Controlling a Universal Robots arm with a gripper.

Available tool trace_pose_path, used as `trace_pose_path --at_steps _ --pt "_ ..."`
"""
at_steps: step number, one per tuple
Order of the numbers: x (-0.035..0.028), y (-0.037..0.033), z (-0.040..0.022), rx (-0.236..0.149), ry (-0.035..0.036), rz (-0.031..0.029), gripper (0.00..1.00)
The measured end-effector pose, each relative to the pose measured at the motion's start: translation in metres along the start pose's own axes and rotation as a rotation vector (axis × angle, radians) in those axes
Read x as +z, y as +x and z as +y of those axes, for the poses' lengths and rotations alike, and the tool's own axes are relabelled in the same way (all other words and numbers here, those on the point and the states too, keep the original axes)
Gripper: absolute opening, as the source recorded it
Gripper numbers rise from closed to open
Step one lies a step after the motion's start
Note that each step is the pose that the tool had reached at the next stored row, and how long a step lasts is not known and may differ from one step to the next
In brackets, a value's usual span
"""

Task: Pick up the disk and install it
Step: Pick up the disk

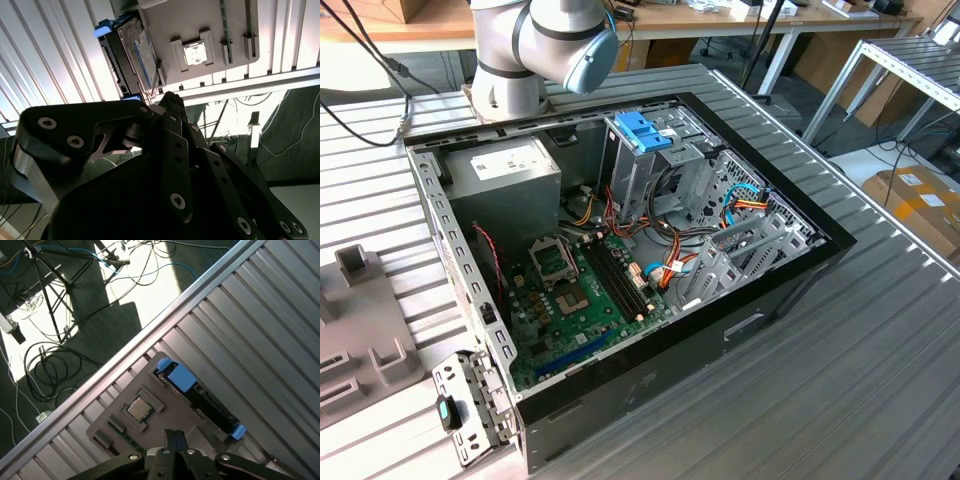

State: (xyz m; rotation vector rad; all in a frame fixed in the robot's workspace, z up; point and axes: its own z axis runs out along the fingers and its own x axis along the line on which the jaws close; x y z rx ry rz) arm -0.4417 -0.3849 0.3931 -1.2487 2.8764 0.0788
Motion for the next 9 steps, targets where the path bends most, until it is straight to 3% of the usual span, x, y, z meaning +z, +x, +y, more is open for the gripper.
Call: trace_pose_path --at_steps 9 --pt "0.0 0.0 0.0 -0.023 -0.0005 0.001 0.11"
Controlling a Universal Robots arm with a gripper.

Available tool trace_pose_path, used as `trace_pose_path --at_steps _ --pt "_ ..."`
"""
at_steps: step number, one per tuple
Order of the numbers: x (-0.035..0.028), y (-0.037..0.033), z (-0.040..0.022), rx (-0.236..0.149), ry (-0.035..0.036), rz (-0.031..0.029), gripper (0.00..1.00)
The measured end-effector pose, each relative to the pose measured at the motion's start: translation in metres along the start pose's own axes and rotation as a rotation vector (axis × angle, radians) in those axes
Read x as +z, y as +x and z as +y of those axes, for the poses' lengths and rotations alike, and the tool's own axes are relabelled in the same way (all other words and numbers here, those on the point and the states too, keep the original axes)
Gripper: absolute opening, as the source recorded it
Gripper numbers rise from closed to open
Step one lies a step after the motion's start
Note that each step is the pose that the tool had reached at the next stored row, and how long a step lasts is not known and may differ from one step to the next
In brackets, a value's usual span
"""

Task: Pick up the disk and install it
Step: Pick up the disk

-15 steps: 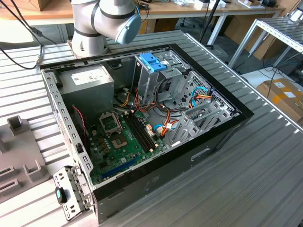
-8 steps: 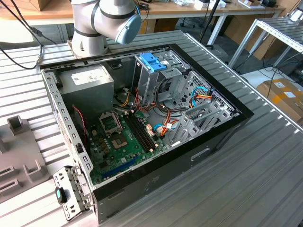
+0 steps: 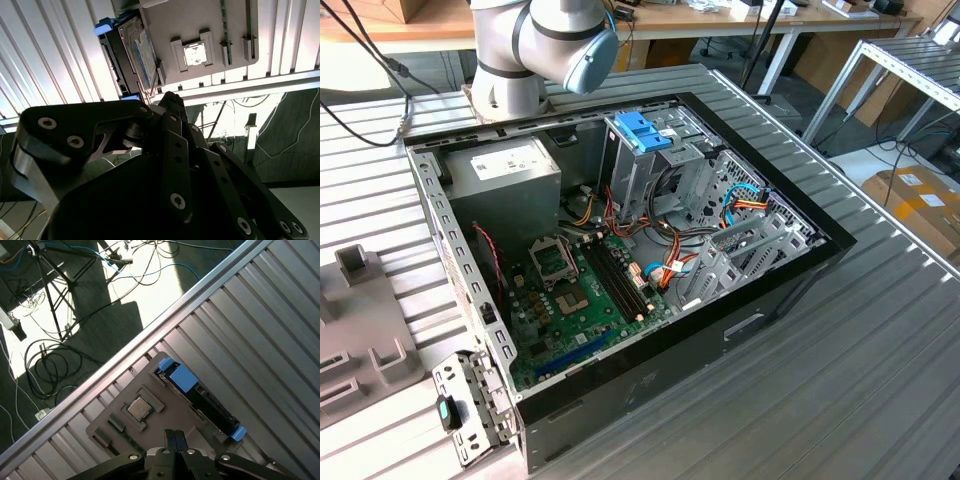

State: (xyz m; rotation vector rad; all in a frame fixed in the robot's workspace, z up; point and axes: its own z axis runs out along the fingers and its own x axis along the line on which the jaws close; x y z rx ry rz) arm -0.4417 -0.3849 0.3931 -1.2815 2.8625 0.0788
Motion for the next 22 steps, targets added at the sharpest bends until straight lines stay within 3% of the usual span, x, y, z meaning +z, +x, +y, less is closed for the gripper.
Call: trace_pose_path --at_steps 22 --pt "0.0 0.0 0.0 -0.057 -0.0014 0.0025 0.11"
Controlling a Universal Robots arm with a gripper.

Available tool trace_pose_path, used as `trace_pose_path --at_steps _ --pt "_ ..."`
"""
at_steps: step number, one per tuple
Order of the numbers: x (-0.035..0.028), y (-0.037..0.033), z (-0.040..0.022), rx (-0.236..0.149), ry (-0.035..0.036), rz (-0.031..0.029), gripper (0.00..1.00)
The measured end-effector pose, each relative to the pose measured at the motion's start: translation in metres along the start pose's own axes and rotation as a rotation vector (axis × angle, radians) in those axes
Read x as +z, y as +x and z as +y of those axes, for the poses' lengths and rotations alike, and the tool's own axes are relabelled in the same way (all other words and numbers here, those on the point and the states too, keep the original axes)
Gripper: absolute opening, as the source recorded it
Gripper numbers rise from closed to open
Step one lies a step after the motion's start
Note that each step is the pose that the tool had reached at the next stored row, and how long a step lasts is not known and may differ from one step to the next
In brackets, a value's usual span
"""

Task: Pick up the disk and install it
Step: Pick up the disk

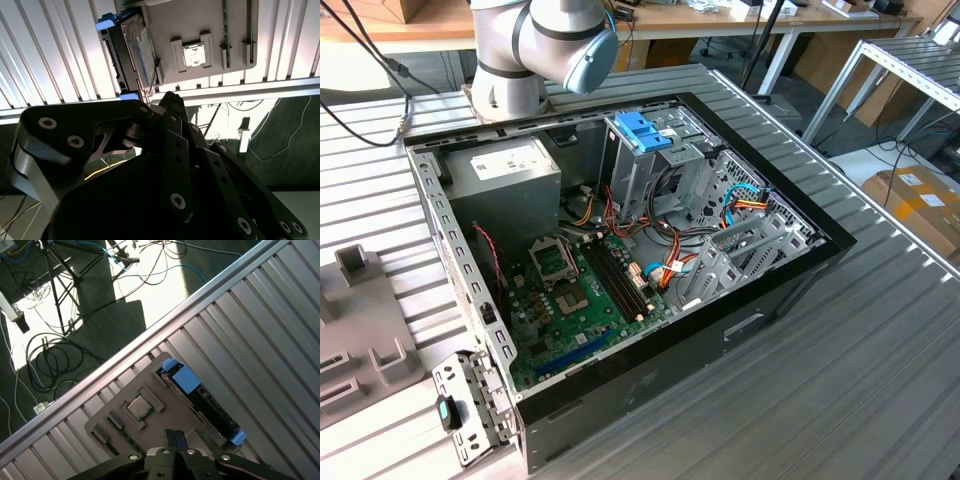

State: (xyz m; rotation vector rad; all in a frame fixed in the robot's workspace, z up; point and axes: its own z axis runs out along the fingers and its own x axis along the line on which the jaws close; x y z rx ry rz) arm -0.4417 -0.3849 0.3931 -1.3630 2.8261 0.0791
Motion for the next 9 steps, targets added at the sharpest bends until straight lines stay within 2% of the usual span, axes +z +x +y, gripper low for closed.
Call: trace_pose_path --at_steps 9 --pt "0.0 0.0 0.0 -0.028 -0.0007 0.0012 0.11"
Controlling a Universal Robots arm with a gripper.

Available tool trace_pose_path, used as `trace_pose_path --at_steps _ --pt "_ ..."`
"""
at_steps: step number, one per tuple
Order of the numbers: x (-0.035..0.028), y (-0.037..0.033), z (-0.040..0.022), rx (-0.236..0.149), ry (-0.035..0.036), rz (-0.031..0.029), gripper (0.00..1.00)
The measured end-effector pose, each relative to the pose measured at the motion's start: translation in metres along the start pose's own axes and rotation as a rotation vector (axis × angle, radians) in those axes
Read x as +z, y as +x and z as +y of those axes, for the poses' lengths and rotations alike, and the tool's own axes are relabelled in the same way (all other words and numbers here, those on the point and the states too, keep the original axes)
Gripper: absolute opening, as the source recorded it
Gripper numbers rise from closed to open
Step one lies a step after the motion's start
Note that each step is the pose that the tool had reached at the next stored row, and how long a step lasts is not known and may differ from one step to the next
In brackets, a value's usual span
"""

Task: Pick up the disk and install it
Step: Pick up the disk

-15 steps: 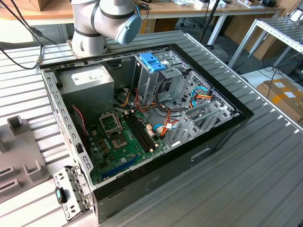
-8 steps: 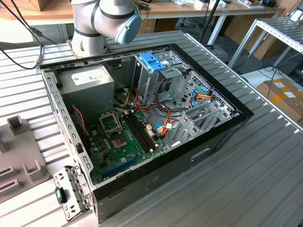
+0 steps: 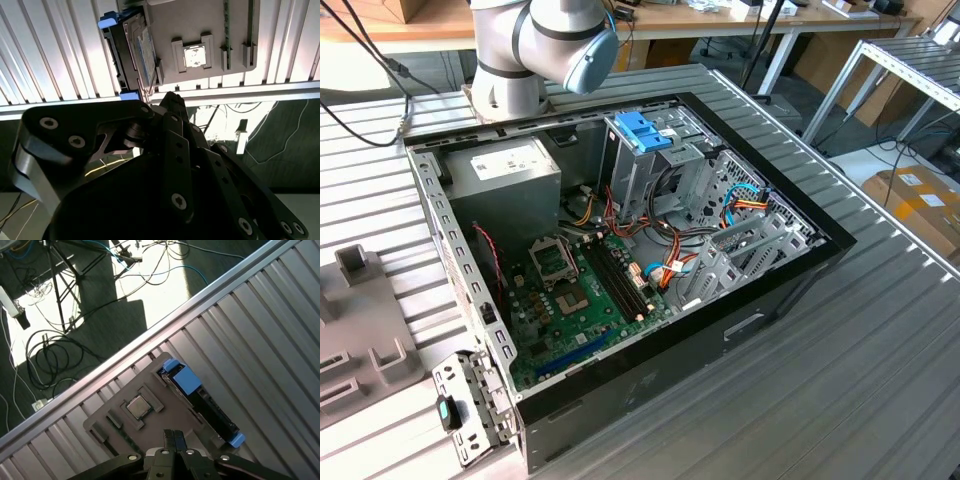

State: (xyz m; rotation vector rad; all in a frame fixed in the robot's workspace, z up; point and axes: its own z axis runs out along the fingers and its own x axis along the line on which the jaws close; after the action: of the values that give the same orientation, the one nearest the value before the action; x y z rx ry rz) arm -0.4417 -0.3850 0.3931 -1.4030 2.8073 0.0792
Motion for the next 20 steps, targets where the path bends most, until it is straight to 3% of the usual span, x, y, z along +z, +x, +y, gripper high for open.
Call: trace_pose_path --at_steps 20 --pt "0.0 0.0 0.0 -0.045 -0.0011 0.002 0.11"
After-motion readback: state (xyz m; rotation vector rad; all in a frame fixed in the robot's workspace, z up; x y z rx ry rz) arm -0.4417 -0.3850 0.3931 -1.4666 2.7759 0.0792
